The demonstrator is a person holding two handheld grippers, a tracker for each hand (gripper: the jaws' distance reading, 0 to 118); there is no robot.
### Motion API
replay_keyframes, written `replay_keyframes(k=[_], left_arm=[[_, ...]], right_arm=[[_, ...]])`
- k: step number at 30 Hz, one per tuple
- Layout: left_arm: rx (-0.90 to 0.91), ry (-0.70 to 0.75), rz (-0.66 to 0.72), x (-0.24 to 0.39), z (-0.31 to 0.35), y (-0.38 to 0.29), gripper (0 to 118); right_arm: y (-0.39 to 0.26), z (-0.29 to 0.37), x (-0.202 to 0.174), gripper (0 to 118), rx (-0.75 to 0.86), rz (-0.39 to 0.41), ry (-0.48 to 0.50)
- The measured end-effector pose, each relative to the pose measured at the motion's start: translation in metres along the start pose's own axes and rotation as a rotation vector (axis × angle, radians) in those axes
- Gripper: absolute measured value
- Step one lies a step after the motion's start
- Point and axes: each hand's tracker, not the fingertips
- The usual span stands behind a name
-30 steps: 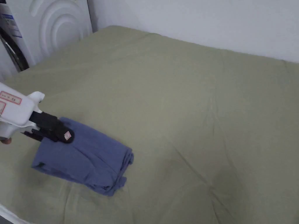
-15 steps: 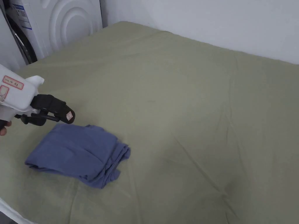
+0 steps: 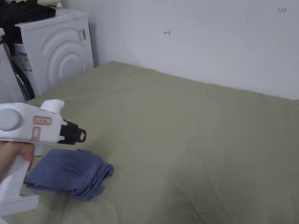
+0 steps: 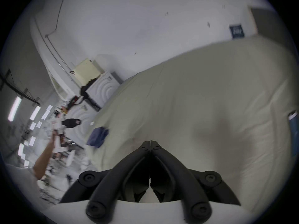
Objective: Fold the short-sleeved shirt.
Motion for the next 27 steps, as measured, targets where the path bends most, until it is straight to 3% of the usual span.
replay_keyframes(k=[2,3,7,12,15,17,20,22,27], left_arm=[[0.132,0.043,-0.09,0.062,-0.003,-0.024,0],[0.154,0.024,-0.13,0.06,-0.01,-0.017,0],[0.331,-0.009,-0.15,0.161,-0.022,-0.055,0],[0.411,-0.002,-0.254,0.271,-0.02,-0.089,0],[0.49,0.064,-0.361,0.315,-0.006,-0.112,0],[0.501,0.066,-0.311,0.326,0.004,-0.132,0],[0.502,0.015,-0.318,0.325,0.008,-0.144,0],[0.511,0.032,-0.389,0.328,0.019,-0.146,0],[0.525,0.017,-0.394,0.332,0.031,-0.148,0]], right_arm=[[0.005,0.012,-0.014,0,0.056,0.073,-0.116],[0.007,0.018,-0.023,0,0.102,0.119,-0.181],[0.012,0.038,-0.053,0,0.254,0.216,-0.306],[0.013,0.053,-0.078,0,0.42,0.39,-0.481],[0.006,0.066,-0.088,0,0.466,0.394,-0.516],[-0.003,0.073,-0.09,0,0.507,0.341,-0.559],[-0.012,0.088,-0.087,0,0.484,0.297,-0.521],[-0.016,0.096,-0.086,0,0.483,0.312,-0.541],[-0.018,0.117,-0.085,0,0.512,0.327,-0.574]])
